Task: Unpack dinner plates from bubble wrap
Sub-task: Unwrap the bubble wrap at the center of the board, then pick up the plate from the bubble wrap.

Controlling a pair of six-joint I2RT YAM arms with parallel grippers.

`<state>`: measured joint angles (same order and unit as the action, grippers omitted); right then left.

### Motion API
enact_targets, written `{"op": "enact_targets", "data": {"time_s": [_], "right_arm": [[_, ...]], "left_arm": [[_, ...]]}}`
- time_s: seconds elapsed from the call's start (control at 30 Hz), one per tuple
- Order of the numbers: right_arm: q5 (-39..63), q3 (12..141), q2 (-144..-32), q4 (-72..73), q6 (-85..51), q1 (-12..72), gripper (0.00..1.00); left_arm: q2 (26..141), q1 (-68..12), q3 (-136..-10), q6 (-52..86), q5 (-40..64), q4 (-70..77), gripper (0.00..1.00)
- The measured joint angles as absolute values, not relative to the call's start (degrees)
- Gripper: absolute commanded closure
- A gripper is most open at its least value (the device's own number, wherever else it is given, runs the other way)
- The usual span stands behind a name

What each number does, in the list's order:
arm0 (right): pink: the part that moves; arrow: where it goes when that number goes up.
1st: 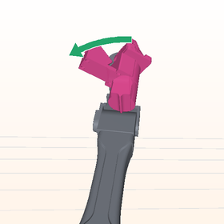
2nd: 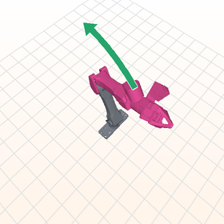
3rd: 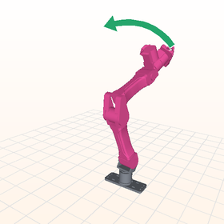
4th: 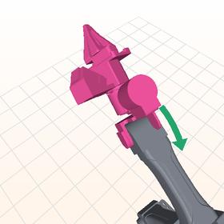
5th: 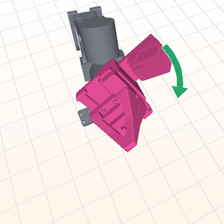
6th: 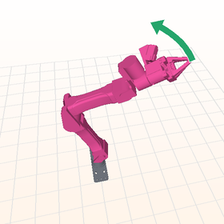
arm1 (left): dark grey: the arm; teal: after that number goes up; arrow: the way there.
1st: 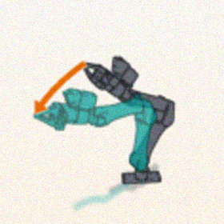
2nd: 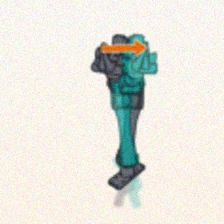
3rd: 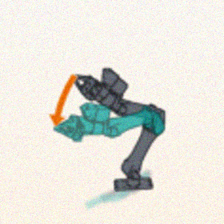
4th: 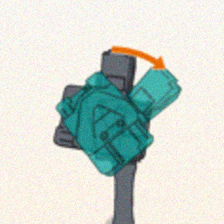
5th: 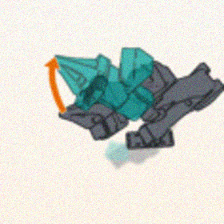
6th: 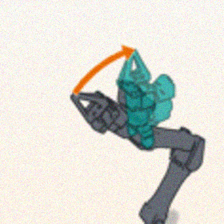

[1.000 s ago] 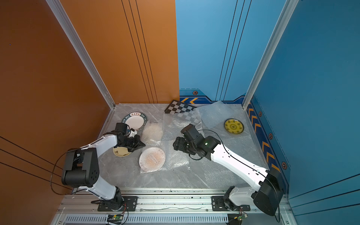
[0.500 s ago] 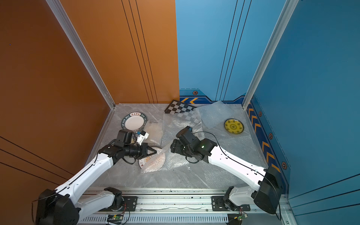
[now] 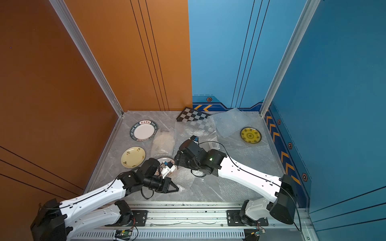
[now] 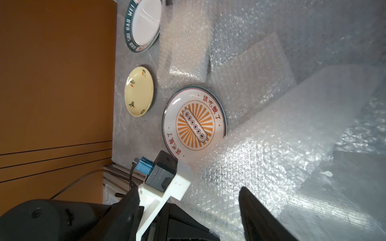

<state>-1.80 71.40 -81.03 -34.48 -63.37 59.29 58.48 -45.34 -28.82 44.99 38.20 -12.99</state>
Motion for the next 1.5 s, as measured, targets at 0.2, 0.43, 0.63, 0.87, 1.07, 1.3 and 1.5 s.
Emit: {"op": "enact_targets", "data": {"time_s": [0.2,0.43,0.63,0.87,1.07,1.3,1.5], "right_arm": [[-0.21,62.5,-84.09,-27.4,-67.83,61.52,0.27],[1.76,57.54,-88.9,-16.43,-69.97,61.76,0.28],[1.06,50.83,-90.45,-11.03,-73.21,60.62,0.33],[-0.3,45.04,-88.09,-10.81,-75.7,59.46,0.42],[-0.03,43.88,-87.37,-9.87,-76.6,57.65,0.45],[0.16,40.73,-86.78,-8.97,-79.33,57.3,0.47],[0.19,37.19,-81.14,-13.61,-79.44,53.54,0.47]], "left_arm": [[60.75,-47.88,-27.24,47.88,36.23,-12.23,1.0],[61.87,-47.86,-25.26,50.98,33.39,-15.97,1.0],[57.6,-46.46,-25.74,48.75,31.9,-18.63,0.88],[54.85,-42.52,-26.37,45.39,31.68,-19.27,0.64],[52.36,-37.89,-27.7,43.86,32.38,-23.07,0.39],[43.13,-28.71,-36.93,41.39,28.36,-34.33,0.26],[42.13,-24.69,-38.63,42.87,22.72,-41.08,0.26]]}}
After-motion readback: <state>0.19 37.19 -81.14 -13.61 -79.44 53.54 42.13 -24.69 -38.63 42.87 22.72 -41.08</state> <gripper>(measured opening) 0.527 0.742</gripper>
